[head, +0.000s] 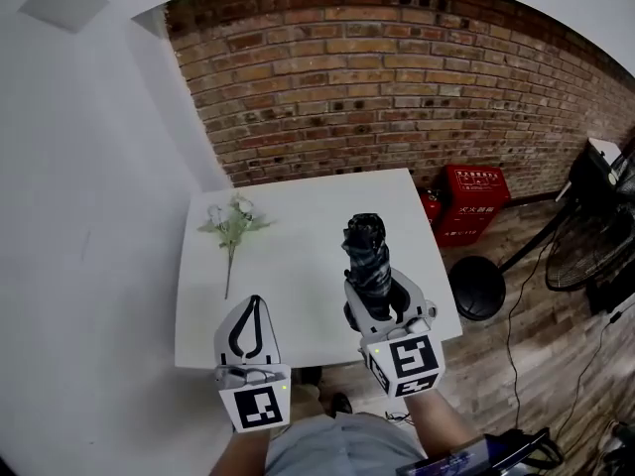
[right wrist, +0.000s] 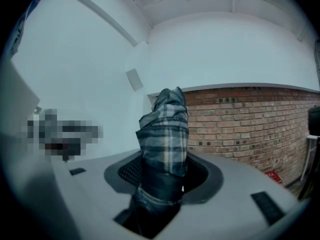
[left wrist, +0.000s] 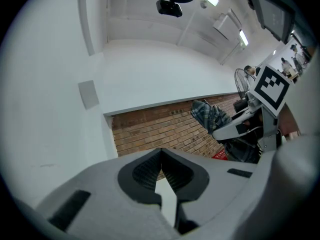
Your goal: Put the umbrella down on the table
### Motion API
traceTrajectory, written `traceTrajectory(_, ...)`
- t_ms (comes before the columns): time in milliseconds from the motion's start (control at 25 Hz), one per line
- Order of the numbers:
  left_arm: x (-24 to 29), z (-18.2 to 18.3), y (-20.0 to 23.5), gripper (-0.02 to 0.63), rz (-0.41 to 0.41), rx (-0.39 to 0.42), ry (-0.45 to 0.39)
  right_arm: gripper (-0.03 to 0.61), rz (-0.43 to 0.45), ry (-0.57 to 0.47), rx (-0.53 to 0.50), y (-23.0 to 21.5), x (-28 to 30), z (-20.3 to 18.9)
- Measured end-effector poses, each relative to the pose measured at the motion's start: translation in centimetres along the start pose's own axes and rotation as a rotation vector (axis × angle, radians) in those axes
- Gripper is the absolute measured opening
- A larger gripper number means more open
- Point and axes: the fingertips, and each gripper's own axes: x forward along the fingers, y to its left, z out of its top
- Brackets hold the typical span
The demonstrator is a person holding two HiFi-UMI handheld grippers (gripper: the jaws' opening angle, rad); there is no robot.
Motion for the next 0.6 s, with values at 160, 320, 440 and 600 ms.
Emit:
traceTrajectory(160,1.6,-0.7,1.1,0.009,-0.013,-0.002,0.004,0.196,0.002,0.019,-0.004,0.4,2.0,-0.2)
traceTrajectory(320,3.3,-1.8,2.5,0.009,-0.016,-0.027,0.019,0.196,0.007,0.051,-0.009,0.8,4.1,-0.8)
traceTrajectory(440,4.5,-2.6,3.5,0.009,-0.019,-0.037,0.031,0.196,0.013,0.083,-0.011,1.2,5.6,-1.5)
traceTrajectory(600,5.5,-4.1,4.2,0.009,-0.026,-0.029,0.052,0.196,0.019,0.136,-0.009,1.6,7.2,-3.6)
